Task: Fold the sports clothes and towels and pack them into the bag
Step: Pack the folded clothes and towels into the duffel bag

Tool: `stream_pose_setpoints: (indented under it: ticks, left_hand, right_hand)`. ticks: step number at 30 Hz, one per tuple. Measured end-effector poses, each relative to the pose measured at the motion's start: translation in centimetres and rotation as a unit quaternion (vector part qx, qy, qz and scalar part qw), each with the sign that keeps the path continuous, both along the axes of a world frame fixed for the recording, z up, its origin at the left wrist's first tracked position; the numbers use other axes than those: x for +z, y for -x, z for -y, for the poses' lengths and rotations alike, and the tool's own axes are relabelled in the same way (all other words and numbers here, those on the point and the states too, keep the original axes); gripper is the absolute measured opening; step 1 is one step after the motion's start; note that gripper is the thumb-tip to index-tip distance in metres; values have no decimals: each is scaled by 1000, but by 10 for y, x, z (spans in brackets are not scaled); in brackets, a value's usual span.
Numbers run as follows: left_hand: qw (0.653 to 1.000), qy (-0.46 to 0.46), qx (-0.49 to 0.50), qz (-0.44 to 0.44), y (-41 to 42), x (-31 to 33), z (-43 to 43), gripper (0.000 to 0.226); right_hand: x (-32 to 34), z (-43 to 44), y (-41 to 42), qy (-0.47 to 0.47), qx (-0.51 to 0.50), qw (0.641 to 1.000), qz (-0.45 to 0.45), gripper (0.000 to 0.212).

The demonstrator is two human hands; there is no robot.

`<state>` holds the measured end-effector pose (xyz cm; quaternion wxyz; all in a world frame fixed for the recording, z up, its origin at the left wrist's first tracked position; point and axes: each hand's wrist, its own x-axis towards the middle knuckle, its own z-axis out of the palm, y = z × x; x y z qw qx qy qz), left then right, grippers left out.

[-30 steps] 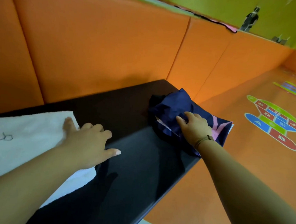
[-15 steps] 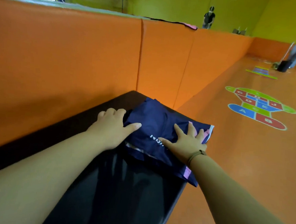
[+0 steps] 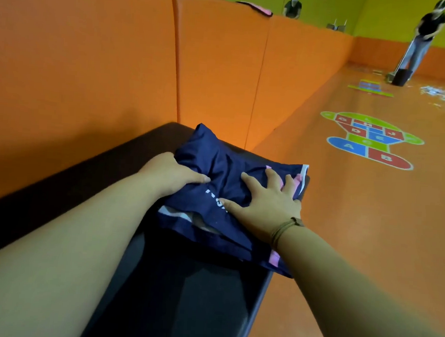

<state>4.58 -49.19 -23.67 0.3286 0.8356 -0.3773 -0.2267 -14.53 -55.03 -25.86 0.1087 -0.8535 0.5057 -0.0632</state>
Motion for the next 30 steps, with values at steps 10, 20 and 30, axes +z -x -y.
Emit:
stream_pose_setpoints:
  ticks: [10,20,30]
  left_hand:
    - [993,-85,36,72,22,10,-43,51]
    - [977,-171,110,59,45,27,-156,48]
    - [973,-193,125,13,87,30,-245,50]
  right_hand:
    - [6,-8,6,-33,64,997,-8,84]
    - [18,-80,7,-65,187,980,-27,87]
    - [27,-133,30,-128,264,956,-3,76]
